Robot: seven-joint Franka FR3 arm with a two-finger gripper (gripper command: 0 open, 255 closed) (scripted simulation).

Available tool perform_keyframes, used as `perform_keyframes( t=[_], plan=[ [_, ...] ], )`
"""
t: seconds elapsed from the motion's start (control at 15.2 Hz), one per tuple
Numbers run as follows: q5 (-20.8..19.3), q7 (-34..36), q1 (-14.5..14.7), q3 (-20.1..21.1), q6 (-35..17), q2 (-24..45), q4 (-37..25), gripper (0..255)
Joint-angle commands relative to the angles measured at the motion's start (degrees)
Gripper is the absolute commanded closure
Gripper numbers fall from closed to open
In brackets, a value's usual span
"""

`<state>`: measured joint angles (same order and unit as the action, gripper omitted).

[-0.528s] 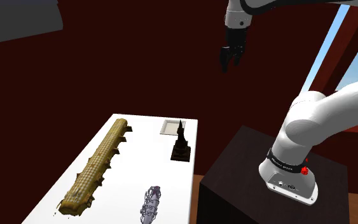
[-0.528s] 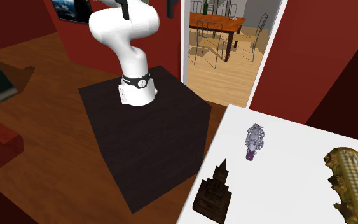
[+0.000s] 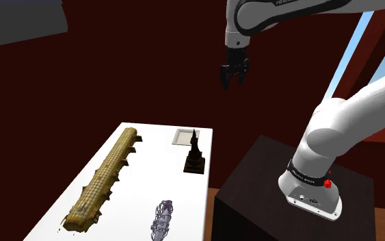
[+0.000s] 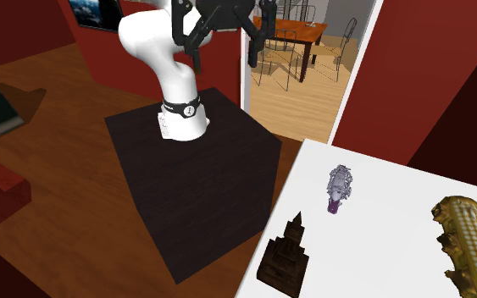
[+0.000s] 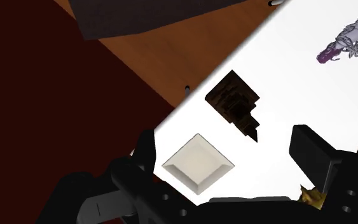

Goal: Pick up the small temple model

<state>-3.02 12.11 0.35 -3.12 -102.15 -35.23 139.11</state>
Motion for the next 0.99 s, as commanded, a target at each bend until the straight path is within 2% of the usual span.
perform_keyframes(
  t=[0.0, 0.46, 0.92],
  plan=[
    [1.18, 1.98, -0.21, -0.09, -3.46, 3.99, 0.55, 0],
    [6.27, 8.07, -0.03, 0.00, -12.81, 19.02, -1.51, 0],
    [12.72, 11.96, 0.31, -0.18, -20.20, 35.07, -6.78, 0]
  ],
)
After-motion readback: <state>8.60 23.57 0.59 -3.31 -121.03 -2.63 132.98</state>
